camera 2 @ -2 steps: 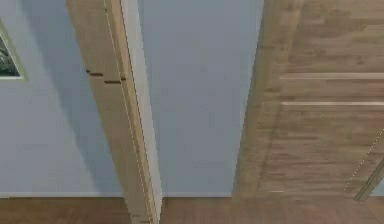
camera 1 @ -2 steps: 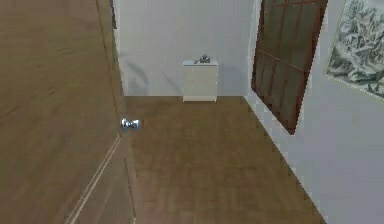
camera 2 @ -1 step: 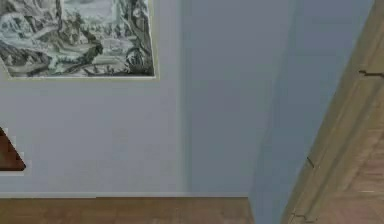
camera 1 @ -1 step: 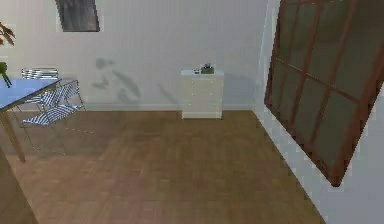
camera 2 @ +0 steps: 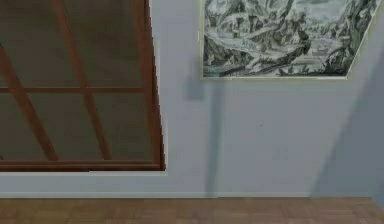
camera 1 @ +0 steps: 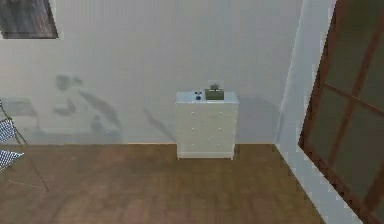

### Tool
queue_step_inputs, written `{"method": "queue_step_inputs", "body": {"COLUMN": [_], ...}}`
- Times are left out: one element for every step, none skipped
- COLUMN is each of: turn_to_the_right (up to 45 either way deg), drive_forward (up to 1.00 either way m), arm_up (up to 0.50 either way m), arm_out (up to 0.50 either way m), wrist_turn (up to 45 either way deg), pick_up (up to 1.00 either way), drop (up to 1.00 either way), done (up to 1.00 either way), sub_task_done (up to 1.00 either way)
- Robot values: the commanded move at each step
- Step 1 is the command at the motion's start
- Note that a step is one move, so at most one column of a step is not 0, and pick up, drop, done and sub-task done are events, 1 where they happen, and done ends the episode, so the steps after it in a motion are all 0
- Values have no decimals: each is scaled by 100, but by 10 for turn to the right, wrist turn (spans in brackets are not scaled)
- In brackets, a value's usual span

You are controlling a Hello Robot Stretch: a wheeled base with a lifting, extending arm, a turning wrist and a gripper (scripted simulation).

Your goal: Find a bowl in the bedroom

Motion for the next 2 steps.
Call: {"method": "queue_step_inputs", "body": {"turn_to_the_right": [-120,0], "drive_forward": [0,5], "arm_up": [0,0], "arm_out": [0,0], "wrist_turn": [0,0], "pick_up": [0,0], "drop": [0,0], "done": [0,0], "sub_task_done": [0,0]}}
